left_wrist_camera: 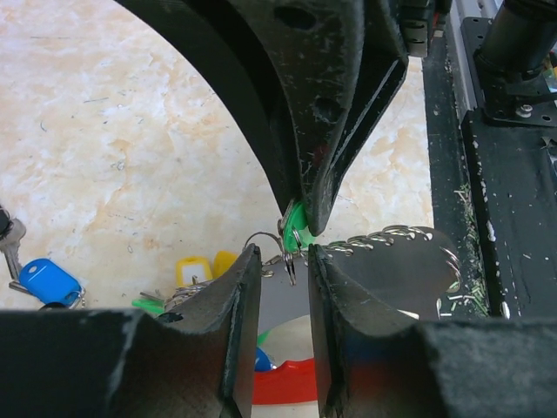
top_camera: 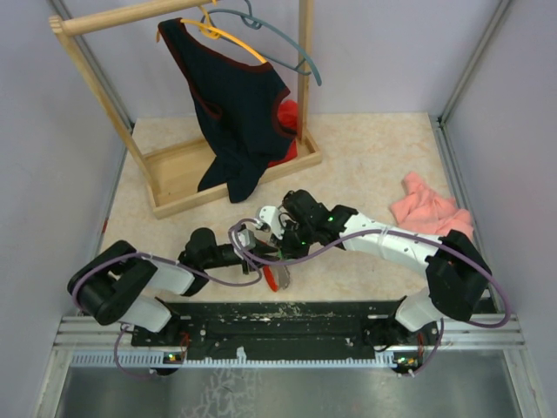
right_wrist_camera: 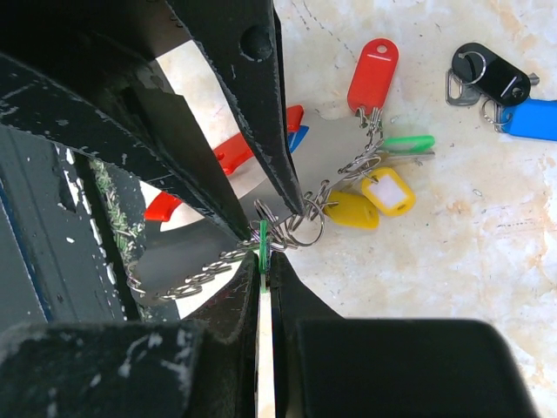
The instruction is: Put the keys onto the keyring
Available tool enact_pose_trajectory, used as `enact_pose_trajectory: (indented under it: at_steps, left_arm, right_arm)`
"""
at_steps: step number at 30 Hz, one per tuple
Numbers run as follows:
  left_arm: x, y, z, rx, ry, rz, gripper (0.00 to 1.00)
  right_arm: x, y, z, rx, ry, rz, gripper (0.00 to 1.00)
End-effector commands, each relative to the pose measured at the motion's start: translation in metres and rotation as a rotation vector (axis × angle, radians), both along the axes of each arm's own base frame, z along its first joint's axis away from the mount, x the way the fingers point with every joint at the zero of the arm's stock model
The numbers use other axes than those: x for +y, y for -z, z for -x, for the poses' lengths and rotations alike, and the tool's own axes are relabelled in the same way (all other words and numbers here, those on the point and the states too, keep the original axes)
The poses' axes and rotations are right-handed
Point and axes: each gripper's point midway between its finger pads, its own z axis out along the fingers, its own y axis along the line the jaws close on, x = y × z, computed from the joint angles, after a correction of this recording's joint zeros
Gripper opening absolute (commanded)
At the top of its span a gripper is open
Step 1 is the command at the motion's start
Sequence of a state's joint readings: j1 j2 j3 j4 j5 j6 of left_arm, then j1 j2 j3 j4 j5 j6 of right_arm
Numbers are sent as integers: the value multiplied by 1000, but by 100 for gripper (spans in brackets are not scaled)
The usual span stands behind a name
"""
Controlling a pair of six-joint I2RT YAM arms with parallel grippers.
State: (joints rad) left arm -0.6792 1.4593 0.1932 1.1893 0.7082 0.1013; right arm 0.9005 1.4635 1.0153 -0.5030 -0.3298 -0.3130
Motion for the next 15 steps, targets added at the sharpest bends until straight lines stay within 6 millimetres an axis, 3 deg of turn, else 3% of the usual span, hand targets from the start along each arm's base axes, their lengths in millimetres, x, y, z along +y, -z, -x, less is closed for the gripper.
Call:
enact_pose_trajectory:
  at_steps: [1, 10, 15]
  left_arm:
    - [-5, 3, 1, 32, 18, -13, 33]
    - [-5, 12, -4, 55, 4, -48, 30]
    - [-6, 12, -5, 55, 4, -49, 17]
  right_arm:
    - [17, -27, -9, -59, -16, -69, 0]
    - [17, -36, -7, -76, -19, -86, 0]
    - [19, -35, -4, -71, -30, -82, 0]
